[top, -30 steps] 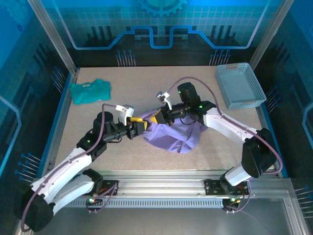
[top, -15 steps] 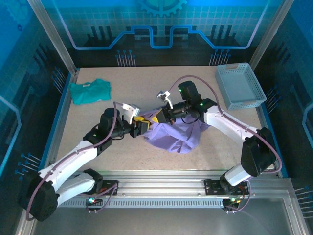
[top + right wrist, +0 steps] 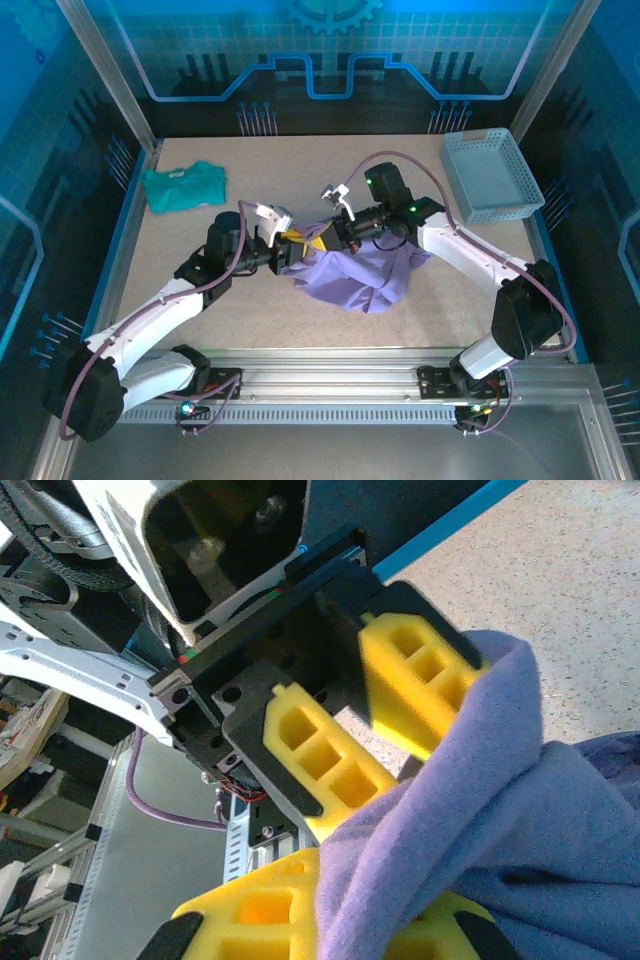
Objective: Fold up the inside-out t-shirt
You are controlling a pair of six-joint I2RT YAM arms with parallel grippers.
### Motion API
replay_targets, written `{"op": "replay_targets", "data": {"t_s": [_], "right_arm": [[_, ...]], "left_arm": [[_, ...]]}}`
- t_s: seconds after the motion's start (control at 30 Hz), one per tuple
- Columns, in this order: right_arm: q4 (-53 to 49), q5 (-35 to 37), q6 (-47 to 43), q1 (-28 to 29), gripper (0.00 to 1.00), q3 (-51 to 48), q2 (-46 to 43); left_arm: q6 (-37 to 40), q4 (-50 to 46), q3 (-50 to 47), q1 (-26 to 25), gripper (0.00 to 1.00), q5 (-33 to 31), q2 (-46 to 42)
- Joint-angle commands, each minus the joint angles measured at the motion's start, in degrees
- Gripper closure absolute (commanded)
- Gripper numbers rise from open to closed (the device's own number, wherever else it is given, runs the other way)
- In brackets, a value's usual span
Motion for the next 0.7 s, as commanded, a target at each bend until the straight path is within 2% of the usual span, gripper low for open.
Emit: {"op": "replay_targets", "data": {"t_s": [0.0,0.13,0.33,0.4,0.5,0.6,0.67], "right_arm": [[-1.28,-0.37,0.33,-1.38,1.0,1.88,0.5],[-0.4,1.47,2.52,-1.87,0.99,1.87,0.51],[-3.16,9.99,5.1,-1.82,0.93,3.4,0.67],[-5.19,15.51,5.7,-1.3,0.9,4.41,0.59],[-8.73,27.65,6.3,0.12,0.86,6.1,0.29],[-10.26,37.82,5.74,1.82,0.87,6.92,-0.67],[-10.65,41.66,4.68,2.86,0.88,7.45,-0.99]], "left_arm": [[0.16,2.25,1.02,0.38,0.83,1.68,-1.16],[-1.7,2.36,0.54,0.42,1.0,0.69,-2.39],[-5.29,0.55,0.45,0.25,1.0,1.82,-4.15],[-7.02,-1.15,0.66,0.03,1.0,1.52,-4.72],[-10.14,-5.23,1.62,-0.48,1.0,0.13,-5.62],[-12.81,-10.56,2.79,-1.27,1.0,0.12,-6.36],[-14.19,-13.11,3.25,-2.02,0.99,0.95,-6.62]]}}
